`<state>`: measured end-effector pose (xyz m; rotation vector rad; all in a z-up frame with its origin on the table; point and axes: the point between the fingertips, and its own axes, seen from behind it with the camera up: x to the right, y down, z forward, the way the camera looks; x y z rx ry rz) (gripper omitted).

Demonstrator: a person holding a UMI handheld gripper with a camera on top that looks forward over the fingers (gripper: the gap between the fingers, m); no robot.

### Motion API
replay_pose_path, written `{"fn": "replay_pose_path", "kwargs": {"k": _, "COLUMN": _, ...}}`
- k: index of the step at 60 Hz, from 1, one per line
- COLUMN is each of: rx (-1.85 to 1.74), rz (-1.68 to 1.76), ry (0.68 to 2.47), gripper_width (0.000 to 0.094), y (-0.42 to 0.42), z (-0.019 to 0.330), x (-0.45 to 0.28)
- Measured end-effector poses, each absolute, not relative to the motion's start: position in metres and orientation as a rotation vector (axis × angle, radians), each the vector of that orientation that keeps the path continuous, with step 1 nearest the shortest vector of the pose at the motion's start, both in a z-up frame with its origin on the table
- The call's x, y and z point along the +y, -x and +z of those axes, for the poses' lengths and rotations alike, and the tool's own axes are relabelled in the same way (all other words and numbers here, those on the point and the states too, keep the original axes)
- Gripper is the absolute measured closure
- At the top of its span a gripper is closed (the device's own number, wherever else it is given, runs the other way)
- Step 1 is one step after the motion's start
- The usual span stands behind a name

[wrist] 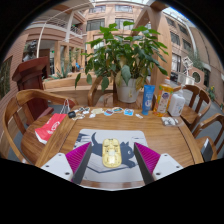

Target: Arrange mouse

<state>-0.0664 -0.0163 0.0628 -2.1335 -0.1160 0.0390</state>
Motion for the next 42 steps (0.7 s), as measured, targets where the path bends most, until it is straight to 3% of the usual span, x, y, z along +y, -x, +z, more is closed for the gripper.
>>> {"fn": "replay_pose_path", "kwargs": {"k": 24, "rx": -0.083, "rz": -0.024, "ry": 2.012, "gripper_width": 0.0082, "y": 0.052, "z": 0.189, "x": -0.131}}
{"fn": "replay_pose_path", "kwargs": {"k": 42, "rx": -0.092, "rz": -0.023, "ry": 2.010, "gripper_width": 0.0079, "y": 0.054, "z": 0.207, "x": -0.197}}
